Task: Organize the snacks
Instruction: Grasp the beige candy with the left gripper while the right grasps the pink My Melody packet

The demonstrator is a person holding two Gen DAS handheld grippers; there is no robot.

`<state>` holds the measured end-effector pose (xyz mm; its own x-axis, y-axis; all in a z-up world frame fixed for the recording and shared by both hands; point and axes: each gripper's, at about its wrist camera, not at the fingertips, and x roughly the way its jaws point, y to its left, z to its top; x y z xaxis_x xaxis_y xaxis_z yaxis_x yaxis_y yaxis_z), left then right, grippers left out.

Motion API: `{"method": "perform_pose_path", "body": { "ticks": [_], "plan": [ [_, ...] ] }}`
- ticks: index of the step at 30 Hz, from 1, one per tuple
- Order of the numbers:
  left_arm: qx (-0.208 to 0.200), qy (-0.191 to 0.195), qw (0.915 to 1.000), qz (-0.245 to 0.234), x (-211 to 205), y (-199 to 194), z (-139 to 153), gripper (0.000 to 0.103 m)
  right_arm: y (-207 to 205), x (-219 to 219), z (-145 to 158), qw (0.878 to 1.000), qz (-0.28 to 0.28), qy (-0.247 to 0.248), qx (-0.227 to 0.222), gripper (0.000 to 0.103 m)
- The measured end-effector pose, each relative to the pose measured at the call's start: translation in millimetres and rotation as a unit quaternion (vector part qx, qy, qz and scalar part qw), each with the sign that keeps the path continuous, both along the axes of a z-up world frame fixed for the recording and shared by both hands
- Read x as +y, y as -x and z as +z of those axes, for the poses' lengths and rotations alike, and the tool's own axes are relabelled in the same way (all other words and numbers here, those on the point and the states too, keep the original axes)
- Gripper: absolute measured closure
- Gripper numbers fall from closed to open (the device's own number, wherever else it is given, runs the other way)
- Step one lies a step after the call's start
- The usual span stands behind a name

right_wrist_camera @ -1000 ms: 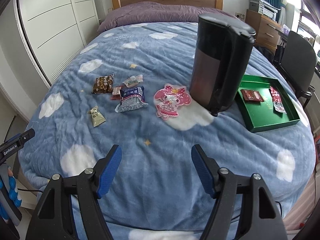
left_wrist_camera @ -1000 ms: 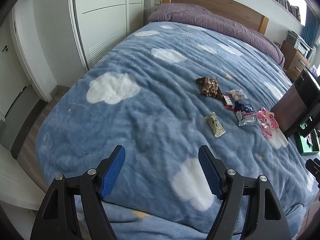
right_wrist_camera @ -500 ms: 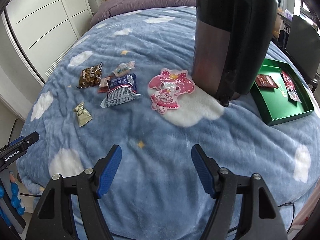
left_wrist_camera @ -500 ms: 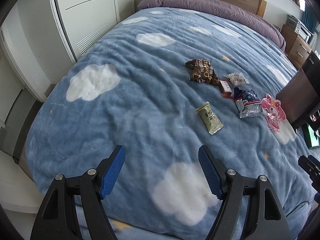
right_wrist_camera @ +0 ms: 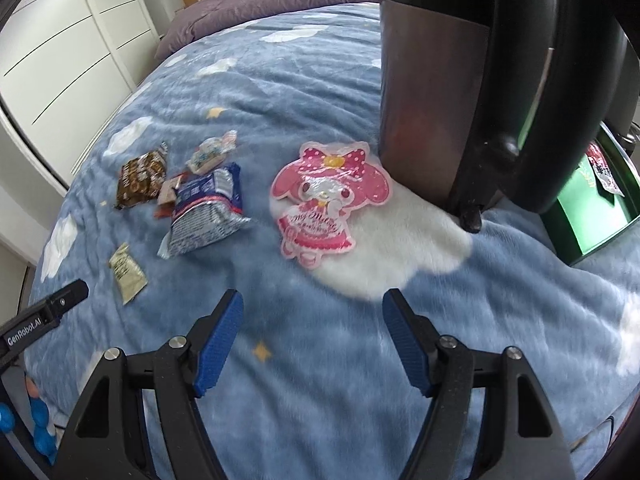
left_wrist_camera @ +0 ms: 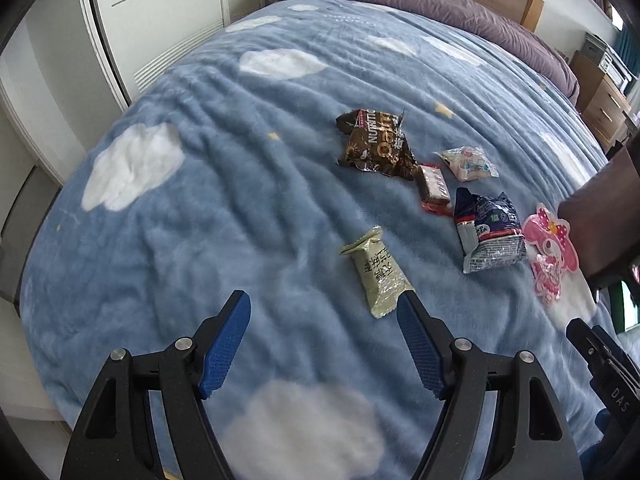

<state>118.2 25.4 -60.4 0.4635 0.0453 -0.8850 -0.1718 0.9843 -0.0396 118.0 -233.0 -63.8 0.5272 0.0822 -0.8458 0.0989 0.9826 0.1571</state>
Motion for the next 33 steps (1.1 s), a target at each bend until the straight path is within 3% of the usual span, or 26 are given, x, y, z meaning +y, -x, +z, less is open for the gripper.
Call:
{"method": "perform_pose_path", "body": {
  "ticks": [17, 33],
  "plan": [
    [0.004, 0.010, 0.9998, 0.016, -2, -34, -22, 0.033, -65, -6, -24, 0.999, -0.044, -0.025, 0.009, 0.000],
    [0.021, 0.023, 0.9989, 0.035, -5, -46, -47, 0.033, -86, 2, -44, 0.998, -0.039, -0.029, 0.032, 0.000]
  ]
}}
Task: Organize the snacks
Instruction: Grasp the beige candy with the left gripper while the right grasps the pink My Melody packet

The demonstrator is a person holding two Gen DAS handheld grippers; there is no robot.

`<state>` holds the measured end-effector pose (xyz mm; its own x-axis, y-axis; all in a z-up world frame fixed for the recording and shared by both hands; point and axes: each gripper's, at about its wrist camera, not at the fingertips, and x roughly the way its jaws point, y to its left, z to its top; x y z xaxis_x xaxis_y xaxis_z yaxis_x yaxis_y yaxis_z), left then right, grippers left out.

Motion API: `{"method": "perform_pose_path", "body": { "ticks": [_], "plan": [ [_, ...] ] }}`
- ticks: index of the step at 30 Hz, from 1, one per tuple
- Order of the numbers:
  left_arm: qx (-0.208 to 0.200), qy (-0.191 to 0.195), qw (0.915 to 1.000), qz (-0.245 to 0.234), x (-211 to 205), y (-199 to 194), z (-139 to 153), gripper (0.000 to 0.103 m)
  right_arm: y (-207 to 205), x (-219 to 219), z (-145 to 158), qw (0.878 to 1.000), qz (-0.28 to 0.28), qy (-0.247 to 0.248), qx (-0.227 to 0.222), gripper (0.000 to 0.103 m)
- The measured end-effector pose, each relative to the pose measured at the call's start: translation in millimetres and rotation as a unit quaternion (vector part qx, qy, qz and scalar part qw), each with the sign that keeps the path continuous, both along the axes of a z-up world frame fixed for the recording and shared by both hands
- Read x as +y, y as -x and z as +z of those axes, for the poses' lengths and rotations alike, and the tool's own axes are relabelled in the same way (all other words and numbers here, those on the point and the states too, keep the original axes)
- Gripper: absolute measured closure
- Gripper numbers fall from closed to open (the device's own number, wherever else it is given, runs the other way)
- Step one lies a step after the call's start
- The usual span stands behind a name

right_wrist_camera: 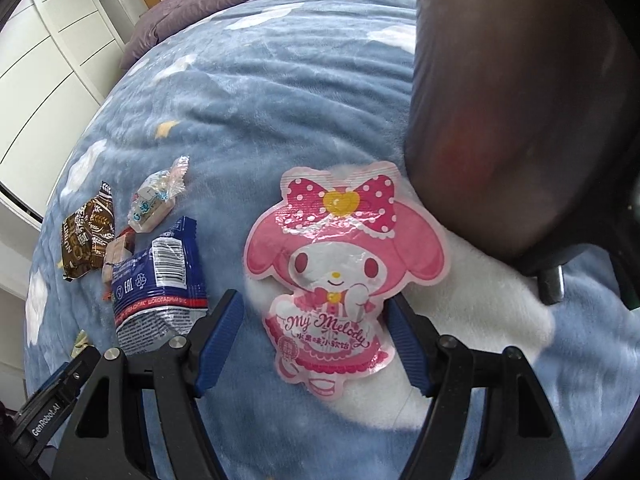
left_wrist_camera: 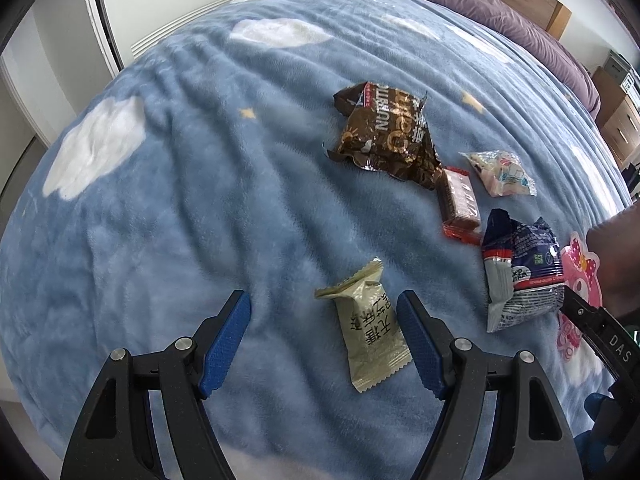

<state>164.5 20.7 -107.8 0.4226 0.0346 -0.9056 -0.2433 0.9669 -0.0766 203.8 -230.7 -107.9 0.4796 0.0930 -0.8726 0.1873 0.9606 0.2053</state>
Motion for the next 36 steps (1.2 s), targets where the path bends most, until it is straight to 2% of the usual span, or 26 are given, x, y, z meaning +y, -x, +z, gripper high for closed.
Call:
{"method": "perform_pose_path", "body": {
  "ticks": [6, 11, 14, 17, 21, 24, 25, 26, 29, 31, 33, 36],
  "plan": [
    [0.002, 0.004, 1.0000, 0.006, 0, -1, -8, 0.033, 1, -4, 1, 1.000, -0.010, -0.003, 0.006, 0.001],
    [0.004, 0.007, 0.9999, 0.006, 0, -2, -10, 0.033, -2, -3, -1, 1.000, -0.007, 0.014, 0.016, 0.018],
    [0.008, 0.011, 0.9999, 0.009, 2, -4, -12, 0.033, -5, 0, -1, 1.000, -0.005, 0.022, 0.019, 0.025],
    [0.013, 0.008, 0.9999, 0.009, 1, -6, -13, 0.033, -6, 0, -2, 0.999, -0.006, 0.025, 0.024, 0.027],
    [0.019, 0.003, 0.9998, 0.010, 0, -10, -15, 0.033, -8, 2, -2, 0.999, -0.001, 0.028, 0.028, 0.042],
    [0.022, 0.000, 0.9997, 0.010, -2, -16, -17, 0.033, -8, 2, -3, 0.999, 0.007, 0.031, 0.027, 0.064],
    [0.023, -0.001, 0.9997, 0.010, -3, -18, -18, 0.034, -7, 1, -3, 0.999, 0.010, 0.032, 0.026, 0.077],
    [0.023, 0.000, 0.9997, 0.009, -3, -18, -18, 0.034, -7, 1, -3, 0.999, 0.014, 0.033, 0.024, 0.080],
    [0.021, -0.001, 0.9997, 0.007, -1, -17, -19, 0.042, -5, 1, -2, 0.999, 0.023, 0.035, 0.017, 0.084],
    [0.016, -0.006, 0.9998, 0.005, 1, -15, -17, 0.052, -4, -1, -1, 0.999, 0.028, 0.034, 0.011, 0.085],
    [0.012, -0.011, 0.9999, 0.005, 4, -15, -16, 0.067, -2, -2, 0, 0.999, 0.034, 0.035, 0.005, 0.092],
    [0.006, -0.011, 0.9999, 0.006, 8, -18, -15, 0.080, 1, -1, 1, 0.998, 0.045, 0.042, -0.001, 0.096]
  ]
}}
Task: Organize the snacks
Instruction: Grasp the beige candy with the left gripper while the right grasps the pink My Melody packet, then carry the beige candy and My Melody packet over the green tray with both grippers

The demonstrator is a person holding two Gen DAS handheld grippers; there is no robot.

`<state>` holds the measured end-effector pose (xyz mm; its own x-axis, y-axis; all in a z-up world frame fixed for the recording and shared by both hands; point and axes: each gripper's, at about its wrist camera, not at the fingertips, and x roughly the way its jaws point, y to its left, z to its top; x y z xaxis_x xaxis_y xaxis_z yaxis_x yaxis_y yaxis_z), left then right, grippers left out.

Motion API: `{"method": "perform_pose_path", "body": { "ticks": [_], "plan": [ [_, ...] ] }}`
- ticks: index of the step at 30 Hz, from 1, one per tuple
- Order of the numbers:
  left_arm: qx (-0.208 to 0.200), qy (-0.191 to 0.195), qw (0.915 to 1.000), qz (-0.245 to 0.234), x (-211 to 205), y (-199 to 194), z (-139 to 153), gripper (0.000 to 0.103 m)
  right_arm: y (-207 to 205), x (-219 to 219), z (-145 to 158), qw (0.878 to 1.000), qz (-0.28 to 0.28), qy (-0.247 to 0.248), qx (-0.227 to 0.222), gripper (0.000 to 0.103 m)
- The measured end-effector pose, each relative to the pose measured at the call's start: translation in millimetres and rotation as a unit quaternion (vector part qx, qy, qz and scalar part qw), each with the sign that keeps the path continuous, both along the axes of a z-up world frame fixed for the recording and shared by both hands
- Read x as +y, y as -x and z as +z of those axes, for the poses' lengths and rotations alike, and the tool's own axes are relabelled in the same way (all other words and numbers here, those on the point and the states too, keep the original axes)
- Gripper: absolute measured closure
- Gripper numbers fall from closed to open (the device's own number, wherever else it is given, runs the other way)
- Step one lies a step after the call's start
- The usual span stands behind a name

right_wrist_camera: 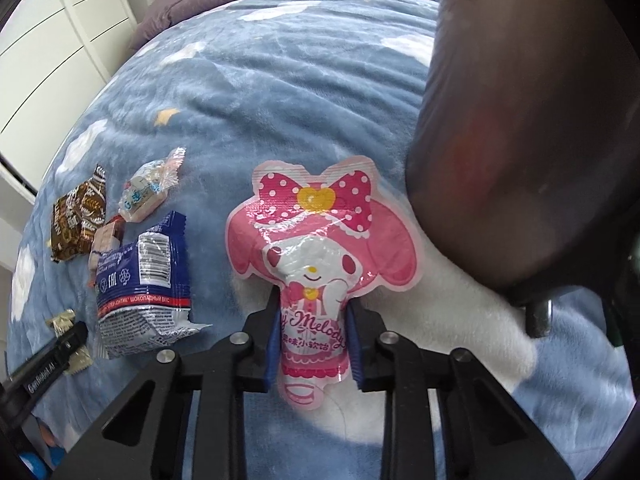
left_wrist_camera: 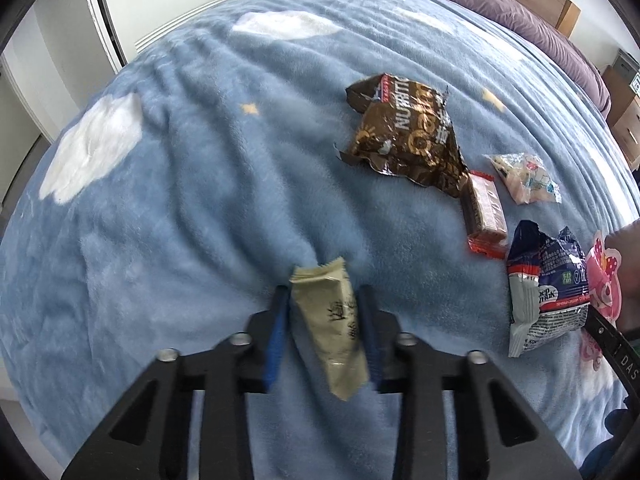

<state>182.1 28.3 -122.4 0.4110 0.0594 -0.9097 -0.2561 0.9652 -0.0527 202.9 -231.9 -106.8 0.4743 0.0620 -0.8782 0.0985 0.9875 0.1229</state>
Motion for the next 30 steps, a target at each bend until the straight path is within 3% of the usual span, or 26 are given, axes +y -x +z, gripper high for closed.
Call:
{"method": "perform_pose_path", "body": {
  "ticks": [7, 20, 30],
  "plan": [
    [-0.017, 0.014, 0.9997, -0.014, 12, 2, 2, 0.087, 7, -3, 3, 1.000, 0.012, 0.000, -0.018, 0.096],
    [-0.046, 0.037, 0.9975, -0.039, 21, 15, 17, 0.088, 37, -10, 13, 0.998, 0.036, -0.008, -0.048, 0.096],
    [-0.052, 0.016, 0.9969, -0.057, 8, 33, 34, 0.088, 60, -12, 23, 0.997, 0.055, -0.024, -0.055, 0.096]
  ]
}}
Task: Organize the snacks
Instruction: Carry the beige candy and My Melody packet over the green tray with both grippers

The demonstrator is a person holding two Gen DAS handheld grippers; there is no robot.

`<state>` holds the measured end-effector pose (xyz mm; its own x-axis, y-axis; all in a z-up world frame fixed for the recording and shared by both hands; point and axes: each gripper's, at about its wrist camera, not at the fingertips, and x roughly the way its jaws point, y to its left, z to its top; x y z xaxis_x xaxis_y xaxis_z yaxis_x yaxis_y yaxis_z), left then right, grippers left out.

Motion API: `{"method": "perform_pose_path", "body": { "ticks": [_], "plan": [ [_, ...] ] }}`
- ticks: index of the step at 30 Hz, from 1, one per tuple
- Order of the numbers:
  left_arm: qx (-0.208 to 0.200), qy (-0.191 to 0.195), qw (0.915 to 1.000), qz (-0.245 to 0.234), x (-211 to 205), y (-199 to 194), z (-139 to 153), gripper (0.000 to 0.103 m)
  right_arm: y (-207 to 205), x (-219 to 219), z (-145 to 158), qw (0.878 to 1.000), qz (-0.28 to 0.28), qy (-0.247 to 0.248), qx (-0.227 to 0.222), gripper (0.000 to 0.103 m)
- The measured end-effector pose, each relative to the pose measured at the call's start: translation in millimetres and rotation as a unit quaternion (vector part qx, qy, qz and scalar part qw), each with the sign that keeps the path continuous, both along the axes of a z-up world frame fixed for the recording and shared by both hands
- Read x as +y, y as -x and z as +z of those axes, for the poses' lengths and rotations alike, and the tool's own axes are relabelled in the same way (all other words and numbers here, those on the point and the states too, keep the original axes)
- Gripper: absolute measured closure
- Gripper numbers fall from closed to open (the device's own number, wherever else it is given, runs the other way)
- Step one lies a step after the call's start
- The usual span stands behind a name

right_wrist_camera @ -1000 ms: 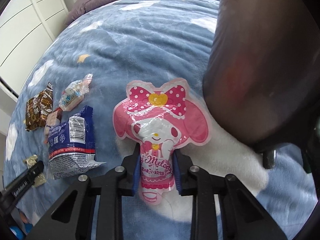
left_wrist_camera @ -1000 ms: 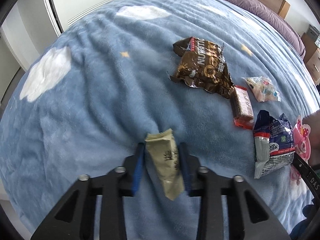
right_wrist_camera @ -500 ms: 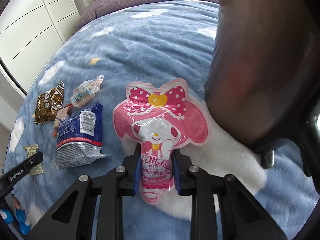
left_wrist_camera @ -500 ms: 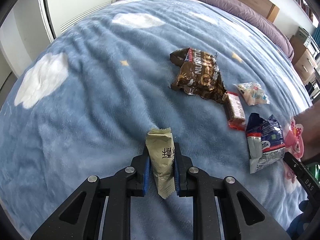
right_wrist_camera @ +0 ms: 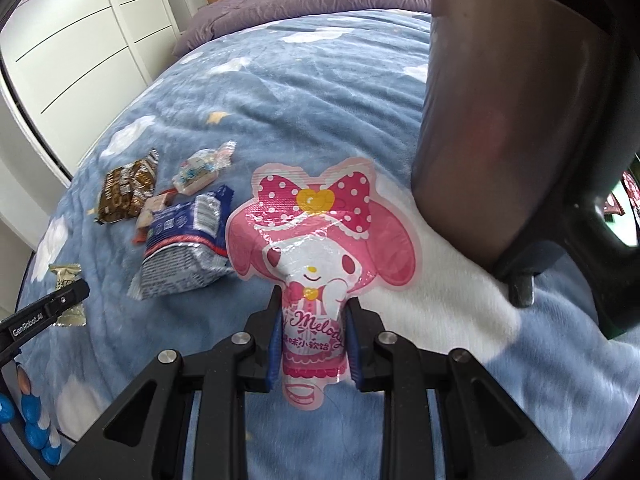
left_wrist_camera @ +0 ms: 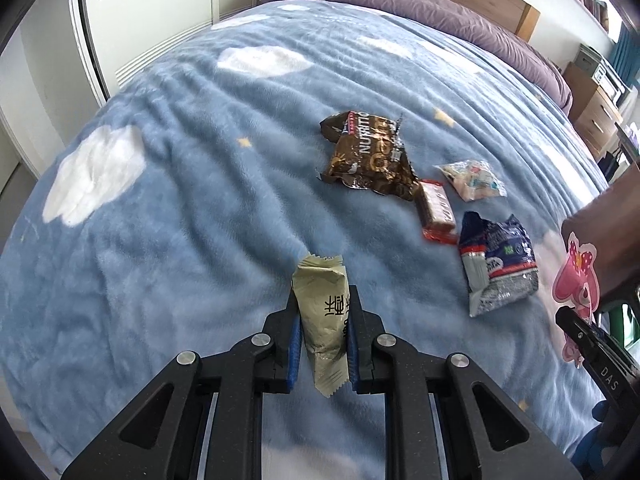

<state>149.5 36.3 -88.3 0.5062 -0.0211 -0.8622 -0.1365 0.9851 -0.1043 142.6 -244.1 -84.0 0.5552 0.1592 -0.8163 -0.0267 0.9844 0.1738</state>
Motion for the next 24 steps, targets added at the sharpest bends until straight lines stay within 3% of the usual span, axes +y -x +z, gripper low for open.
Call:
{"method": "perform_pose_path", "body": {
  "ticks": [15, 24],
  "plan": [
    [-0.016, -0.011, 0.9990, -0.040, -37, 40, 41, 0.088, 62, -7, 34, 0.999, 0.039, -0.013, -0.008, 0.096],
    [-0.032, -0.012, 0.9972, -0.067, -59, 80, 70, 0.088, 110, -33, 57, 1.000, 0.021, -0.015, -0.014, 0.096]
  ]
}}
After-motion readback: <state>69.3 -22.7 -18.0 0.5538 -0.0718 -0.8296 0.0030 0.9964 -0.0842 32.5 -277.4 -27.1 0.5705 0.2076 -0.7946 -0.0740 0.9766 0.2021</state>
